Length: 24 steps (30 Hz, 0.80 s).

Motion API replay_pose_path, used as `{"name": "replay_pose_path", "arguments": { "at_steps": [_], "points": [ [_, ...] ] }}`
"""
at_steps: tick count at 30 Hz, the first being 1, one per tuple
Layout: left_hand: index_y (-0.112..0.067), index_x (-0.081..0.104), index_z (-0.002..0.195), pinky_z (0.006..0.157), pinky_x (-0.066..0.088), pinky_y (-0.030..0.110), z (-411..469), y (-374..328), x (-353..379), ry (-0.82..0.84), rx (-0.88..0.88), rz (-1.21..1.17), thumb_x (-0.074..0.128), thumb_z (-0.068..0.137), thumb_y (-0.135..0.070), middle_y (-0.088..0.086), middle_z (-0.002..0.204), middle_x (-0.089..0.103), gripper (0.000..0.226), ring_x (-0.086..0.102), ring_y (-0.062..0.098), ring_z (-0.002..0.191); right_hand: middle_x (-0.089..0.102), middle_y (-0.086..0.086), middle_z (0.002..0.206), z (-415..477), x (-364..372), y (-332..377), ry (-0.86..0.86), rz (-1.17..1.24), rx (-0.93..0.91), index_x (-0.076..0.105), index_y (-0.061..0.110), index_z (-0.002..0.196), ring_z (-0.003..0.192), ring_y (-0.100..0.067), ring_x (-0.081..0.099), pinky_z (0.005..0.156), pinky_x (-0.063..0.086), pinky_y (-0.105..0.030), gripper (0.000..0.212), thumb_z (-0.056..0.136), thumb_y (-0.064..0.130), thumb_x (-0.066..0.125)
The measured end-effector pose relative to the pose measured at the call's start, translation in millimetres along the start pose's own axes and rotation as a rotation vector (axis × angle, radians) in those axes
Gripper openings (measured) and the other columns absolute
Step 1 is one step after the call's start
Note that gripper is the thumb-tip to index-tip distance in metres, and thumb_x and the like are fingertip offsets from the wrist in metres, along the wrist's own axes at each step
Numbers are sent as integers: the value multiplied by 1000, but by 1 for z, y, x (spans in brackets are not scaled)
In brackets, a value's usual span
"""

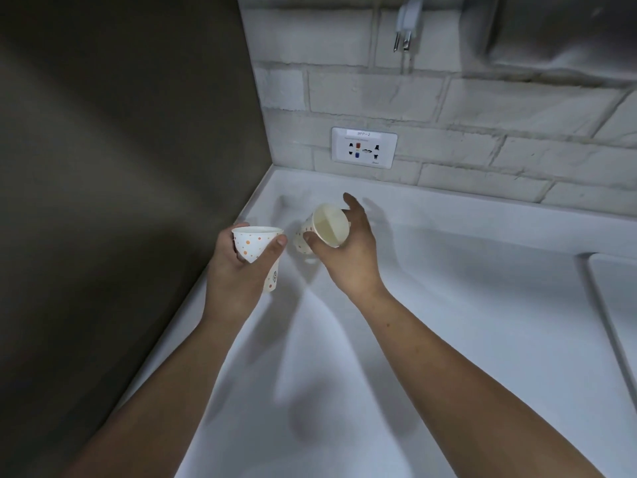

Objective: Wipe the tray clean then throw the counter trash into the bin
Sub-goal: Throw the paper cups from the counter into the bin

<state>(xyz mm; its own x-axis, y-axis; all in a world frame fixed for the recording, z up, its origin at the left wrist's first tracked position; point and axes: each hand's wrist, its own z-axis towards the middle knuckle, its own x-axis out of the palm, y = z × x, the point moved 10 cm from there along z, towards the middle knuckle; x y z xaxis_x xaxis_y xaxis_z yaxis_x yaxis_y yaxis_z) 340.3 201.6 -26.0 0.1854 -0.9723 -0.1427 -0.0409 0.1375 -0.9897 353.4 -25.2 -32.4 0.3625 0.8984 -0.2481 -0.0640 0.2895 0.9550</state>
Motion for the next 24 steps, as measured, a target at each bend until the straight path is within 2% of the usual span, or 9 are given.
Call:
{"name": "replay_pose_path", "arguments": {
  "at_steps": [4, 6, 9, 11, 13, 18, 20, 22, 24],
  "points": [
    [-31, 60, 127, 55, 50, 18, -6, 2, 9, 39, -38, -17, 87, 77, -45, -8, 106, 71, 59, 68, 7, 87, 58, 10, 117, -7, -13, 2, -1, 244, 62, 33, 34, 149, 108, -12, 65, 97, 55, -36, 98, 68, 31, 89],
    [-30, 59, 129, 55, 50, 17, -10, 1, 13, 47, -53, -36, 86, 79, -43, -13, 101, 71, 58, 67, 0, 81, 60, 4, 118, -10, -16, -2, -1, 369, 130, 34, 31, 150, 103, -9, 68, 93, 56, -32, 97, 72, 22, 90],
    [-29, 54, 134, 54, 49, 12, -13, -2, 15, 47, -45, -49, 84, 83, -35, -23, 97, 69, 60, 64, -12, 74, 62, 2, 124, -13, -19, -11, -2, 490, 225, 39, 28, 148, 104, -5, 68, 81, 56, -21, 85, 78, 24, 87],
    [-32, 51, 137, 60, 51, 15, -13, -3, 13, 51, -36, -36, 84, 82, -37, -18, 105, 67, 64, 64, -13, 75, 65, 2, 122, -16, -21, -16, -1, 515, 266, 44, 30, 141, 103, -9, 69, 72, 56, -20, 71, 82, 29, 83],
    [-34, 53, 137, 65, 51, 21, -13, -5, 12, 57, -43, -12, 85, 81, -41, -13, 108, 68, 65, 65, -11, 77, 65, 6, 117, -19, -23, -19, 9, 497, 286, 47, 34, 136, 99, -8, 69, 75, 57, -26, 61, 84, 31, 80],
    [-32, 58, 133, 61, 52, 19, -19, -8, 11, 59, -41, 45, 85, 82, -40, -15, 105, 67, 59, 64, -15, 74, 61, 4, 114, -31, -32, -12, 55, 358, 242, 47, 33, 131, 94, -8, 66, 69, 54, -20, 49, 90, 25, 72],
    [-29, 58, 133, 56, 52, 16, -24, -8, 12, 72, -40, 53, 85, 81, -40, -14, 106, 66, 60, 65, -14, 75, 62, 3, 110, -38, -33, -9, 70, 319, 240, 50, 33, 127, 91, -15, 69, 73, 61, -34, 48, 86, 31, 73],
    [-28, 58, 132, 55, 51, 12, -31, -11, 13, 95, -33, 64, 85, 82, -39, -13, 106, 66, 58, 65, -14, 76, 65, 4, 103, -48, -34, -7, 86, 277, 250, 51, 37, 120, 89, -24, 71, 75, 62, -50, 50, 78, 47, 76],
    [-30, 58, 131, 61, 54, 15, -40, -14, 11, 117, -23, 77, 85, 81, -41, -13, 107, 67, 58, 67, -11, 81, 66, 4, 98, -60, -36, -1, 93, 219, 231, 51, 40, 116, 87, -27, 72, 75, 61, -55, 51, 75, 58, 76]
  ]
}}
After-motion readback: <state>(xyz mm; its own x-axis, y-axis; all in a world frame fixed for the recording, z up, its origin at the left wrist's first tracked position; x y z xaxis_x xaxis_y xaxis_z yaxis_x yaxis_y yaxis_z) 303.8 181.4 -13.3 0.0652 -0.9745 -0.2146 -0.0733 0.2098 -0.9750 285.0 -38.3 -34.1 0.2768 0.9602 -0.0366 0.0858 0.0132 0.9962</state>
